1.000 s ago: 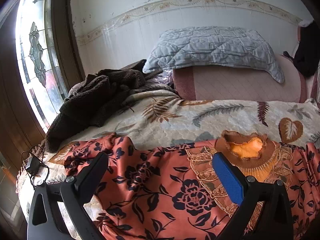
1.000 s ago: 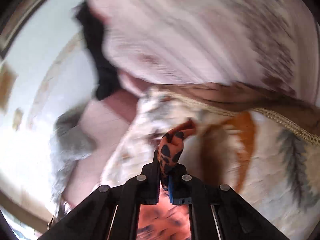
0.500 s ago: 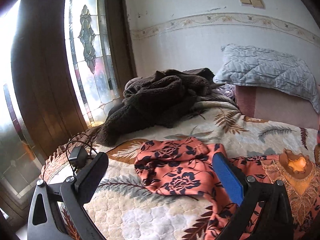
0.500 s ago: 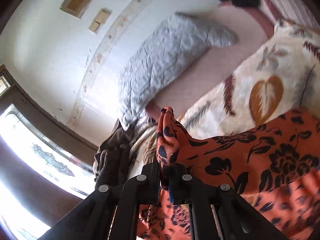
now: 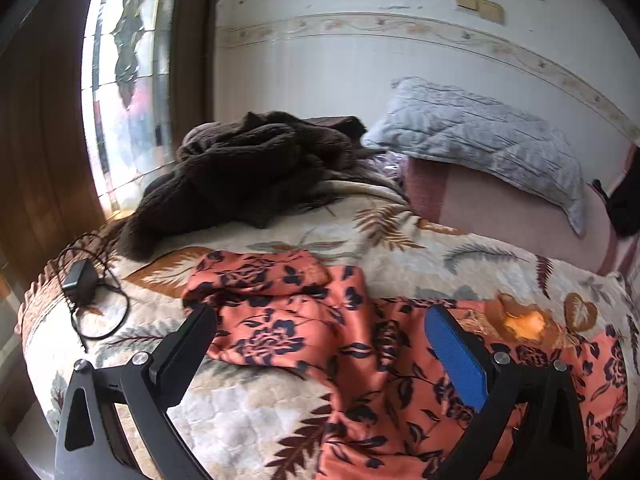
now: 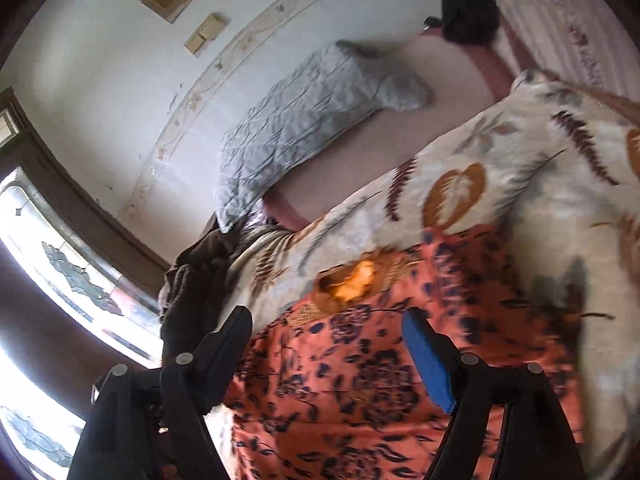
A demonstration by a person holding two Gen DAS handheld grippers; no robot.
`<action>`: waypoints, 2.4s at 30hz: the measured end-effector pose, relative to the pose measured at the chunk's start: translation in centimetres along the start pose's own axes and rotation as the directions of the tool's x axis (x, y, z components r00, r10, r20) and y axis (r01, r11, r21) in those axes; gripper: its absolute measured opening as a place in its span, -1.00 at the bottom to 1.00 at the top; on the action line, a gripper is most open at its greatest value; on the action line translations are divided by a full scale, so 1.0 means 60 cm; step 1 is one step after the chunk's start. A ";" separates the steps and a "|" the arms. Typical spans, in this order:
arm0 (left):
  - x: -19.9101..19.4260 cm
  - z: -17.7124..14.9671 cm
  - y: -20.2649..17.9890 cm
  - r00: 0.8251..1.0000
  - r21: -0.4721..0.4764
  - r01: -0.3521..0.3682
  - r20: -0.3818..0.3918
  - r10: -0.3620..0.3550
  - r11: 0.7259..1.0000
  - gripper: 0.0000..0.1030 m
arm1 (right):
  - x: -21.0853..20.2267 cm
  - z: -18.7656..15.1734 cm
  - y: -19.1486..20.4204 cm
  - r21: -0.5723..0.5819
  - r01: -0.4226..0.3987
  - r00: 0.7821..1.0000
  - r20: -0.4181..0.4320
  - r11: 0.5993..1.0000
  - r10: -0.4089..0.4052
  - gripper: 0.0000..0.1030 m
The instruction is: Fold small clothes
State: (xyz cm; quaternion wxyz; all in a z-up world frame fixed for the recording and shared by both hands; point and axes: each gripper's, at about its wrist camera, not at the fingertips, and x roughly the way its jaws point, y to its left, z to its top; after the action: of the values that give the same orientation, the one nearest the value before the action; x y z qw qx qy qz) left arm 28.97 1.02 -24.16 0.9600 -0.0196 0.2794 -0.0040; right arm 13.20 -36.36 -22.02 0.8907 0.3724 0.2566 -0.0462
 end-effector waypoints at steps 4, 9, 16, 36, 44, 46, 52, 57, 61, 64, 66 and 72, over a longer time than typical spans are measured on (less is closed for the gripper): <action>-0.006 -0.026 -0.105 0.993 0.149 0.121 -0.007 -0.121 0.981 1.00 | -0.092 -0.026 -0.075 0.033 0.094 0.992 0.077 0.995 -0.097 0.54; -0.019 -0.069 -0.201 0.956 0.293 0.294 -0.079 -0.283 0.910 1.00 | -0.117 -0.062 -0.158 0.086 0.189 0.979 0.058 0.978 -0.195 0.54; -0.034 -0.079 -0.215 0.951 0.321 0.300 -0.180 -0.253 0.898 1.00 | -0.111 -0.051 -0.209 0.156 0.145 0.987 0.050 0.977 -0.155 0.54; 0.152 -0.031 -0.182 0.820 0.026 0.257 -0.535 -0.204 0.966 0.16 | 0.065 -0.012 -0.232 0.319 -0.001 0.994 -0.100 0.948 0.035 -0.24; 0.206 -0.084 -0.197 0.778 -0.004 0.222 -0.602 -0.180 0.975 -0.66 | 0.070 -0.001 -0.259 0.363 -0.017 0.994 -0.091 0.932 0.054 -0.24; 0.198 -0.082 -0.196 0.787 -0.017 0.247 -0.579 -0.212 0.969 -0.78 | 0.075 0.002 -0.263 0.372 -0.025 0.994 -0.092 0.928 0.064 -0.24; 0.171 -0.052 -0.188 0.814 -0.036 0.289 -0.517 -0.266 0.957 -0.87 | 0.103 0.002 -0.255 0.399 -0.057 0.987 -0.115 0.915 0.111 -0.24; 0.149 -0.035 -0.168 0.830 0.013 0.271 -0.509 -0.226 0.963 -0.87 | 0.119 -0.003 -0.235 0.373 -0.056 0.983 -0.141 0.926 0.116 -0.24; 0.138 -0.032 -0.140 0.838 0.050 0.253 -0.511 -0.193 0.966 -0.87 | 0.126 -0.006 -0.236 0.381 -0.034 0.984 -0.150 0.924 0.098 -0.20; 0.139 -0.037 -0.119 0.856 0.100 0.194 -0.503 -0.119 0.976 -0.87 | 0.137 -0.009 -0.233 0.367 -0.017 0.981 -0.172 0.930 0.086 -0.19; 0.139 -0.037 -0.095 0.852 0.059 0.196 -0.504 -0.140 0.979 -0.86 | 0.150 -0.015 -0.227 0.348 0.009 0.977 -0.201 0.938 0.066 -0.16; 0.105 0.006 0.049 0.866 -0.100 0.215 -0.441 -0.237 0.971 -0.14 | 0.184 -0.036 -0.214 0.273 0.101 0.953 -0.302 0.957 -0.014 0.11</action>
State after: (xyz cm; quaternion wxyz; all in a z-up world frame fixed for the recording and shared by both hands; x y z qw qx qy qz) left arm 34.47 3.84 -27.38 0.8614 -0.0734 0.4895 -0.1142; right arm 18.31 -42.91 -36.94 0.7772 0.4918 0.3889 -0.0524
